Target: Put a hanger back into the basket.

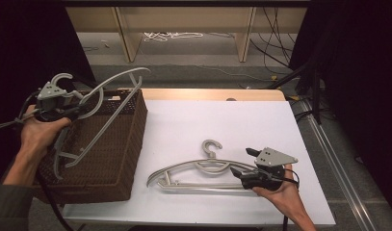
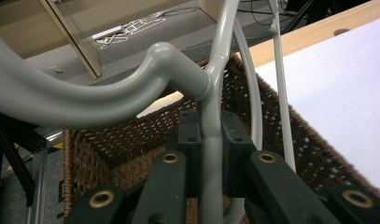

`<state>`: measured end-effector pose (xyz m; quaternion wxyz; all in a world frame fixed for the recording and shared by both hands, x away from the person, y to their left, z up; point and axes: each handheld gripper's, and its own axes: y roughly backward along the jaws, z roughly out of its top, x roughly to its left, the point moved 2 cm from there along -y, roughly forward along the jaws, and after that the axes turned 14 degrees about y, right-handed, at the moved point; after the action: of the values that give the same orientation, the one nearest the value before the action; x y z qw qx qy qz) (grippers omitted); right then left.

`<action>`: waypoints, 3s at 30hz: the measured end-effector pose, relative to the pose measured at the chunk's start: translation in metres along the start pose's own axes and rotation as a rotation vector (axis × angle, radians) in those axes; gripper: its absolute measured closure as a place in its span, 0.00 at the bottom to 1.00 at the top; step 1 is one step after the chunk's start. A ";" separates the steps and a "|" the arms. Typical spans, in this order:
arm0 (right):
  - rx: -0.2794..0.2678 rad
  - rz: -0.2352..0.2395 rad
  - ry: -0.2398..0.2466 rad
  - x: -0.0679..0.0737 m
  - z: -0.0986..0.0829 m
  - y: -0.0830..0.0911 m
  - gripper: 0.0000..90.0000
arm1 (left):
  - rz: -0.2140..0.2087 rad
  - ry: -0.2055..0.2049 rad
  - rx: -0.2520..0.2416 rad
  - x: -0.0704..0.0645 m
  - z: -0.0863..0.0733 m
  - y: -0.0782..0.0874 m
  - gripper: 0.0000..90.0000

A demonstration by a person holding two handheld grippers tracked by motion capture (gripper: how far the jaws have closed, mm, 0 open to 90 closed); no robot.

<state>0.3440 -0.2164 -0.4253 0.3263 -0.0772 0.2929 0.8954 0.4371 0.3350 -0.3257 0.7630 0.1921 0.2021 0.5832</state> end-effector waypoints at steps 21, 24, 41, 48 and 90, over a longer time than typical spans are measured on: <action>0.006 0.005 -0.005 -0.001 -0.002 -0.001 0.21 | 0.078 -0.080 0.119 0.035 -0.037 -0.009 0.90; 0.007 0.004 -0.004 -0.001 -0.002 -0.001 0.21 | 0.087 -0.066 0.125 0.038 -0.040 -0.010 0.90; 0.003 -0.003 -0.004 -0.001 -0.002 -0.002 0.21 | 0.108 -0.061 0.254 0.039 -0.065 -0.040 0.89; 0.003 -0.002 -0.003 0.000 -0.002 -0.003 0.21 | 0.130 -0.066 0.316 0.034 -0.074 -0.056 0.88; 0.013 0.003 -0.012 0.000 -0.004 -0.004 0.21 | -0.165 0.125 -0.049 -0.072 -0.054 0.012 0.20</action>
<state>0.3461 -0.2157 -0.4304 0.3269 -0.0694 0.2970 0.8945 0.3817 0.2717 -0.3585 0.7987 0.1192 0.2499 0.5343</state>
